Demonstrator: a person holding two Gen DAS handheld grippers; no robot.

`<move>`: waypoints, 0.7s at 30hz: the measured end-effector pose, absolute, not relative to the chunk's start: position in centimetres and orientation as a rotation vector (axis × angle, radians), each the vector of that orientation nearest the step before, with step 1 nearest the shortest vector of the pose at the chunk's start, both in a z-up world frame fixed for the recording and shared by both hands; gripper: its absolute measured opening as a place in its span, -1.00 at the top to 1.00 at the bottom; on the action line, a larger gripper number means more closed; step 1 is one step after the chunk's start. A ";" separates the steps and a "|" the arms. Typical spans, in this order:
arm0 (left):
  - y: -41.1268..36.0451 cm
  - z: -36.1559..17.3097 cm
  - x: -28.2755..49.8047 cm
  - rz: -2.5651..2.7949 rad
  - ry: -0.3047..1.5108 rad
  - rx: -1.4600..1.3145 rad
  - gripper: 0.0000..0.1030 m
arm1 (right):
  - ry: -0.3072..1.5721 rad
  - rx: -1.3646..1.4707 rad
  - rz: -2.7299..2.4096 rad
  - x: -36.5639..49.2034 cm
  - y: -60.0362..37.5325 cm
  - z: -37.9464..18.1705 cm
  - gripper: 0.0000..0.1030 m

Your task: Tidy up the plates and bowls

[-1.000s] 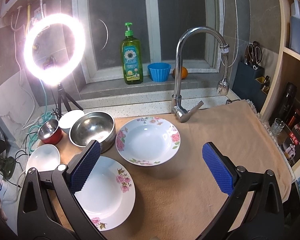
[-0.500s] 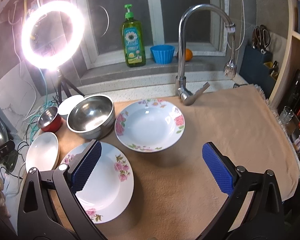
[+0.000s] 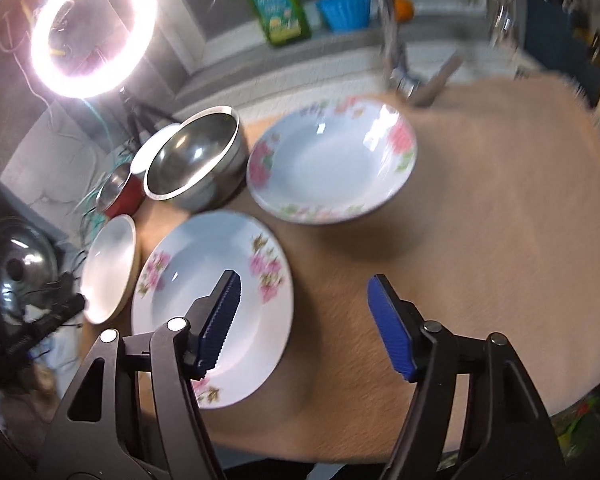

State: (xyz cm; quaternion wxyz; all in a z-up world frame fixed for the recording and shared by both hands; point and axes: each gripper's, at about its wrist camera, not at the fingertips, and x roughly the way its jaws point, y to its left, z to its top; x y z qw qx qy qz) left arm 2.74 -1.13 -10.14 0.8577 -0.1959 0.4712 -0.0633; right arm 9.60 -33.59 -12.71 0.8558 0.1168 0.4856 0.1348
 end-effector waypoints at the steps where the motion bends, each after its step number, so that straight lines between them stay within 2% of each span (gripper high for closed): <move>1: -1.2 -10.7 2.7 -0.145 1.010 -0.429 0.27 | 1.042 0.262 0.296 9.8 -33.6 -13.3 -0.20; 2: -1.3 -11.1 2.8 -0.152 1.028 -0.439 0.30 | 1.061 0.276 0.309 9.9 -33.5 -13.9 -0.06; 4: -1.5 -11.9 2.8 -0.168 1.058 -0.468 0.44 | 1.097 0.306 0.329 10.1 -33.5 -14.9 0.08; 11: -0.8 -14.2 3.0 -0.168 1.118 -0.562 0.48 | 1.173 0.380 0.370 10.9 -33.7 -17.1 0.37; 17: -0.2 -15.4 3.7 -0.151 1.132 -0.603 0.55 | 1.201 0.390 0.385 11.7 -33.4 -17.9 0.40; 21: 0.1 -15.8 4.1 -0.151 1.135 -0.614 0.59 | 1.209 0.397 0.392 12.2 -33.3 -18.3 0.51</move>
